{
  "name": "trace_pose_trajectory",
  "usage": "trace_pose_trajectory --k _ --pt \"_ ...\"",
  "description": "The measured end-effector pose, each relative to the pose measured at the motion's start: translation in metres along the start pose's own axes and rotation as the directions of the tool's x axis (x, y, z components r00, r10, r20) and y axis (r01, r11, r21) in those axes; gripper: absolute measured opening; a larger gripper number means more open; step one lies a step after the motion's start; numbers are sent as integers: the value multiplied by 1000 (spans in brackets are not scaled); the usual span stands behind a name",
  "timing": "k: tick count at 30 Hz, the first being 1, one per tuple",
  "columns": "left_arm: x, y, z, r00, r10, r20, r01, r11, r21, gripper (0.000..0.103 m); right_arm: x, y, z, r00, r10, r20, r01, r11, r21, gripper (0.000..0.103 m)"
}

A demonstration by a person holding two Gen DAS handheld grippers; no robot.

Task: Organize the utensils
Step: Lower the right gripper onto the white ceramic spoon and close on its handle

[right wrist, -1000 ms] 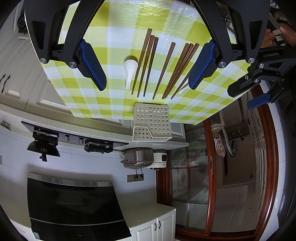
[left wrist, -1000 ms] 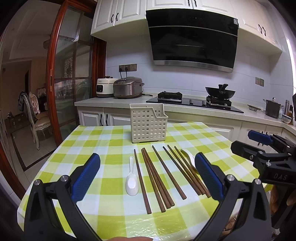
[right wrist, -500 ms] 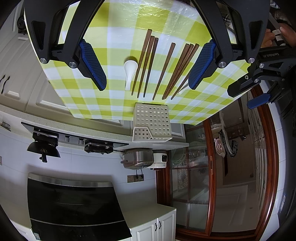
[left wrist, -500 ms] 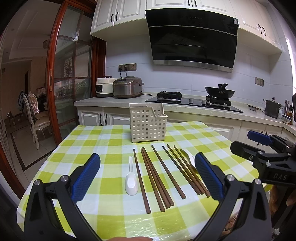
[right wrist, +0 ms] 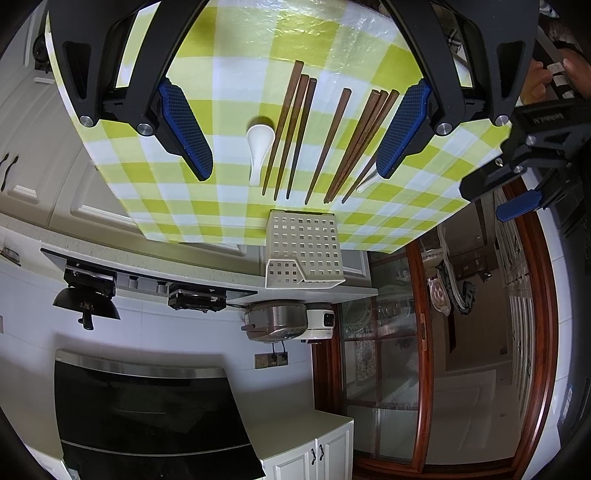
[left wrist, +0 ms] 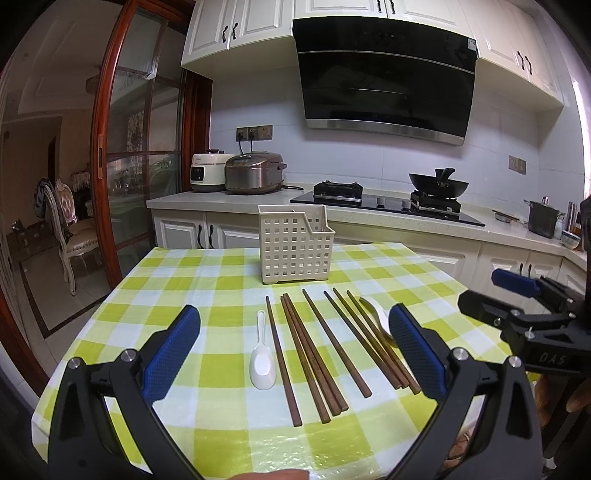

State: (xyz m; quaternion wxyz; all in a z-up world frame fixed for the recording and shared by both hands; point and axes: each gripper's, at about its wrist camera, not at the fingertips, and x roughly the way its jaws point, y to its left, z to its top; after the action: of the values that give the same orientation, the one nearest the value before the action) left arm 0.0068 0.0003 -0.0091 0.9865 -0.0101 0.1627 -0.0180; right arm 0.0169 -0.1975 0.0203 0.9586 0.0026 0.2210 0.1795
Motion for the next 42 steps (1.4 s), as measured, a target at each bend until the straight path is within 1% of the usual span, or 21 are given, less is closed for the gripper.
trace_pose_trajectory --k 5,11,14,16,18,19,21,22,23,25,27,28,30,31,32,33,36,37,39,40,42 --pt "9 7 1 999 -1 -34 1 1000 -11 99 13 -4 -4 999 -10 -32 11 1000 12 85" --pt "30 25 2 996 28 -89 -34 997 -68 99 36 -14 -4 995 -43 -90 45 999 15 85" --pt "49 32 -1 988 29 -151 -41 997 -73 99 58 -22 -5 987 -52 -154 57 998 33 85" --pt "66 37 -5 977 30 -211 -47 996 -74 99 75 -30 -5 977 -40 -212 53 997 60 85" --pt "82 39 -9 964 27 -264 -47 997 -67 99 94 -37 -5 965 -25 -261 48 995 85 85" --pt "92 40 -10 956 35 -292 -54 997 -59 99 103 -38 -4 958 -26 -287 54 995 89 85" --pt "110 41 -12 939 26 -344 -43 998 -43 99 121 -41 -2 944 -28 -329 62 994 92 85" --pt "119 41 -13 927 25 -375 -41 999 -34 99 133 -43 0 936 -27 -352 65 993 96 85" --pt "129 43 -12 911 29 -412 -44 999 -27 99 141 -45 1 931 -30 -364 70 993 97 85" --pt "144 47 -11 892 19 -452 -40 998 -38 99 160 -49 5 918 -38 -395 81 992 93 84" --pt "157 50 -10 866 6 -500 -41 997 -59 99 175 -52 6 908 -39 -418 81 993 83 77" --pt "163 53 -9 852 -2 -523 -42 996 -73 99 184 -53 5 898 -41 -438 83 994 76 76" --pt "177 60 -7 827 -17 -562 -49 994 -102 99 196 -55 5 884 -37 -467 80 994 71 66" --pt "185 63 -7 815 -10 -580 -60 993 -103 99 202 -56 5 877 -35 -480 78 995 69 64" --pt "192 65 -7 802 -6 -597 -65 993 -98 99 207 -56 5 871 -34 -490 77 995 68 59" --pt "200 65 -7 791 -5 -612 -62 994 -89 99 212 -57 5 864 -34 -502 78 995 66 53" --pt "219 64 -8 761 0 -649 -46 997 -54 98 225 -58 6 852 -37 -522 81 995 61 43" --pt "224 63 -8 756 2 -655 -44 998 -48 95 230 -58 7 848 -34 -529 77 995 61 43" --pt "230 61 -9 753 -2 -658 -37 998 -46 90 233 -57 9 845 -29 -533 70 996 57 42" --pt "232 59 -9 752 -6 -659 -30 999 -43 87 235 -55 11 845 -30 -534 66 997 48 42" --pt "235 55 -9 756 -5 -654 -22 999 -34 81 239 -51 12 843 -33 -536 60 998 32 37"
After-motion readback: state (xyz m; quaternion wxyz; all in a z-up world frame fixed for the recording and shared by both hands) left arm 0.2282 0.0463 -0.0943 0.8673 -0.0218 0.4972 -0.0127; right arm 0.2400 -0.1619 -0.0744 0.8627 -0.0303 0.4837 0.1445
